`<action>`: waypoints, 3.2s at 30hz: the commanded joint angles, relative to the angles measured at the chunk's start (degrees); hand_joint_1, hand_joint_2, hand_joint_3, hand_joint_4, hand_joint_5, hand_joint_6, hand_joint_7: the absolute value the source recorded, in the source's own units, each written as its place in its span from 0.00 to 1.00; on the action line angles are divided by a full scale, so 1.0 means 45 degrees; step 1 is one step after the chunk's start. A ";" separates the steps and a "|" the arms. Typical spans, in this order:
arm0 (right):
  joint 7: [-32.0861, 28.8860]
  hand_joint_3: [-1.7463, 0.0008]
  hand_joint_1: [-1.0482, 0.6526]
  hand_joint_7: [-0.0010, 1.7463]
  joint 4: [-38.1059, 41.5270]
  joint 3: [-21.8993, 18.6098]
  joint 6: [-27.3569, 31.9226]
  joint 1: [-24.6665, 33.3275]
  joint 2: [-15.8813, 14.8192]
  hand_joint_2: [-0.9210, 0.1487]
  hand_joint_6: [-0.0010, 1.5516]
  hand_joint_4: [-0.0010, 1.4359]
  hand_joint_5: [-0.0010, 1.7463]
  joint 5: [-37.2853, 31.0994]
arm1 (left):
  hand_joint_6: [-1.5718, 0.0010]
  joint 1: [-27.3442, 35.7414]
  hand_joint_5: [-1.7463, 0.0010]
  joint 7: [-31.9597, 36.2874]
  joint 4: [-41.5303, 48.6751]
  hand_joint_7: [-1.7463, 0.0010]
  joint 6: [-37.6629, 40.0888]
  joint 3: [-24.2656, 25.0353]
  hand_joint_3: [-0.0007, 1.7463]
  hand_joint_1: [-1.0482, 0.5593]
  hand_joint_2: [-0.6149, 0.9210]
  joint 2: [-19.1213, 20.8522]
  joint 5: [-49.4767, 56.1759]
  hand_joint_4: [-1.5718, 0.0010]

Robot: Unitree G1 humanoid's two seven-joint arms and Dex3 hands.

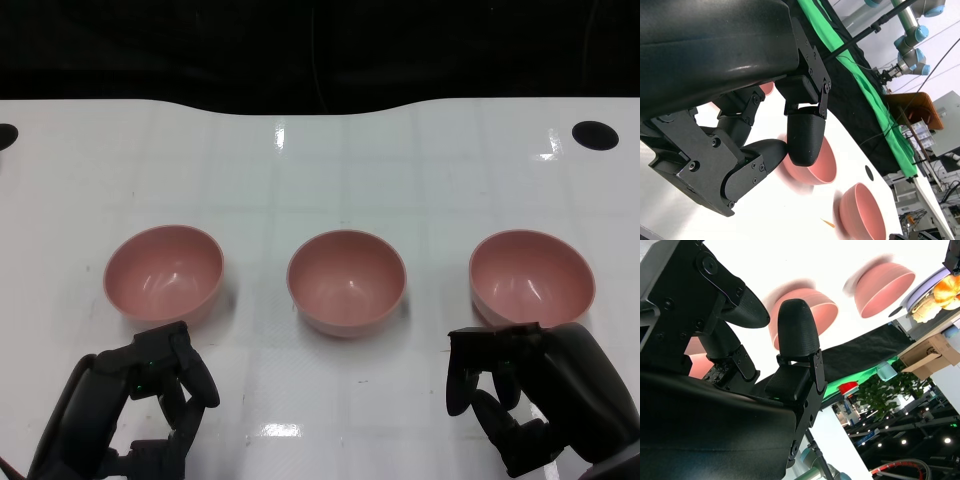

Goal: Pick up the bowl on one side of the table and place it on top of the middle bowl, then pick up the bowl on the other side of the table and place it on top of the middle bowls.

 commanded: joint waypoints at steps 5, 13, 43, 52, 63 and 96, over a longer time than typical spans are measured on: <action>-0.0182 0.04 0.60 0.88 0.0058 -0.0047 -0.0132 -0.0013 -0.0010 0.80 0.57 0.69 1.00 0.0065 | 0.52 -0.0078 0.03 -0.0033 0.0008 0.14 -0.0078 0.0063 0.75 0.55 0.67 0.0154 0.0052 0.47; -0.0086 0.04 0.60 0.87 -0.0012 -0.0032 0.0018 0.0003 -0.0009 0.79 0.57 0.69 1.00 0.0080 | 0.52 -0.0120 0.02 -0.0020 0.0111 0.13 -0.0165 0.0079 0.75 0.55 0.68 0.0155 0.0045 0.48; -0.0997 0.58 0.50 0.26 0.0078 -0.0462 0.0700 -0.0366 -0.0029 0.40 0.49 0.38 0.68 -0.0314 | 0.52 -0.0098 0.03 -0.0009 0.0073 0.13 -0.0119 0.0054 0.76 0.55 0.67 0.0157 0.0115 0.47; -0.0978 0.91 0.42 0.13 -0.0500 -0.0724 0.2032 -0.0431 -0.0085 0.13 0.31 0.21 0.44 -0.0917 | 0.52 -0.0059 0.02 0.0000 0.0006 0.13 -0.0084 0.0020 0.75 0.55 0.68 0.0109 0.0104 0.48; 0.0231 0.99 0.30 0.04 -0.1771 -0.0833 0.4995 -0.0563 -0.0261 0.08 0.18 0.04 0.38 -0.1745 | 0.53 -0.0041 0.03 0.0032 -0.0070 0.12 -0.0140 -0.0110 0.76 0.56 0.67 -0.0024 0.0127 0.47; 0.0738 1.00 0.31 0.02 0.4661 0.2093 0.8509 -0.4791 -0.0633 0.05 0.22 0.12 0.27 -0.4584 | 0.50 -0.0249 0.04 0.0079 -0.0156 0.14 0.0067 -0.0234 0.77 0.56 0.65 -0.0124 0.0177 0.46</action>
